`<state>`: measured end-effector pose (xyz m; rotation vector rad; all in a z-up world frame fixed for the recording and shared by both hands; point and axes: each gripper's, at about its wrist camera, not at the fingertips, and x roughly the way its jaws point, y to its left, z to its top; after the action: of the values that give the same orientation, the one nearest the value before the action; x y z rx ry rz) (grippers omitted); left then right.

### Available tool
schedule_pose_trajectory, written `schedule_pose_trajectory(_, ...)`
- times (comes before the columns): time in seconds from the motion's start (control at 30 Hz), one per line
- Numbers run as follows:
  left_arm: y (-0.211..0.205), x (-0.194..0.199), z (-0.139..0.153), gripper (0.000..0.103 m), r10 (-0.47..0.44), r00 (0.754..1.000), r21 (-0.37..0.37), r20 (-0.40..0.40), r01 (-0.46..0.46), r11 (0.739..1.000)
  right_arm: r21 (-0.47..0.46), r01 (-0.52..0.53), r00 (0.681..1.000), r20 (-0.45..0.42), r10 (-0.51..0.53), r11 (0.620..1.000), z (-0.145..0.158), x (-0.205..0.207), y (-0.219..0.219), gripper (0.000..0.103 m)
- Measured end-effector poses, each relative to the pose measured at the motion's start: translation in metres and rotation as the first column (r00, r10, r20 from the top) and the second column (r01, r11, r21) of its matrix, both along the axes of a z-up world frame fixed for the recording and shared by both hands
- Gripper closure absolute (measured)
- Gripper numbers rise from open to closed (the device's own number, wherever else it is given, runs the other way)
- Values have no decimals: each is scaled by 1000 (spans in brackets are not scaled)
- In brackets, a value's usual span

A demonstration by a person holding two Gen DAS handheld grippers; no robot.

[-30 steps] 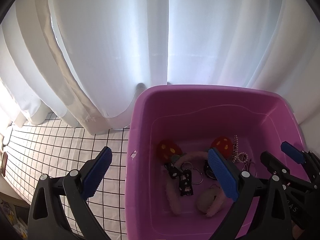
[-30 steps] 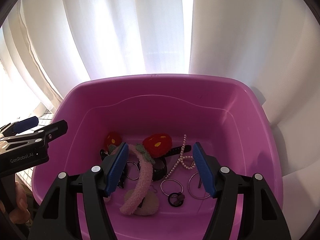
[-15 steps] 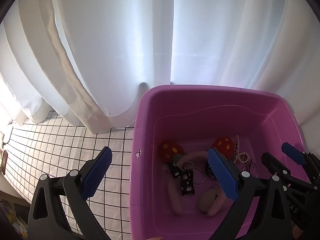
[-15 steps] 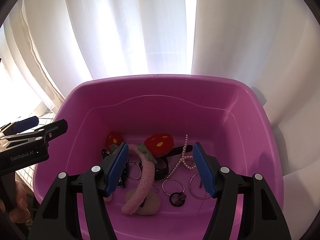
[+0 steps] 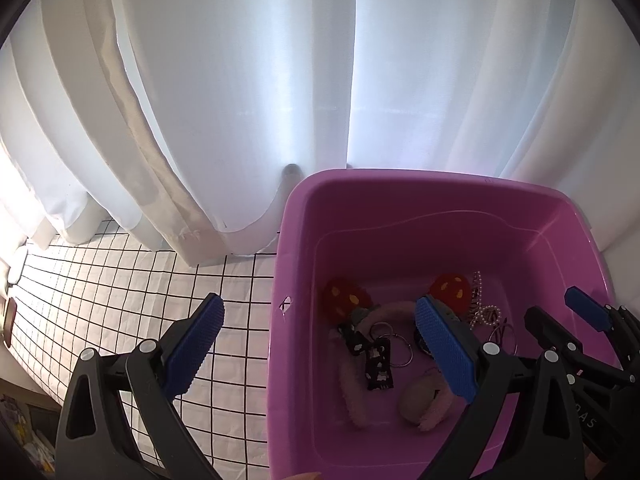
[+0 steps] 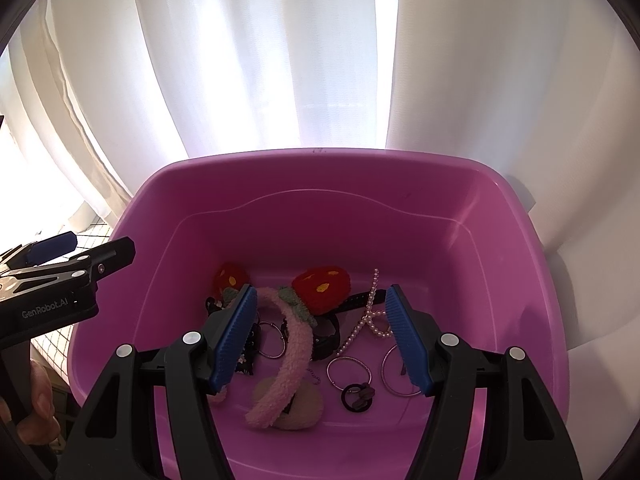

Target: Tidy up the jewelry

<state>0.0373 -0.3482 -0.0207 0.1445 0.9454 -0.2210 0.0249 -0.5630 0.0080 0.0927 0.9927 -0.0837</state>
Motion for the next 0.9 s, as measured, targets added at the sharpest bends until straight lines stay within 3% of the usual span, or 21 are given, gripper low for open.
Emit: schedule_pose_trajectory(0.9,-2,0,1,8,1,1000,-11,2,-1,1000,0,3,1000,-1,-3,1000,0,-1,4,39)
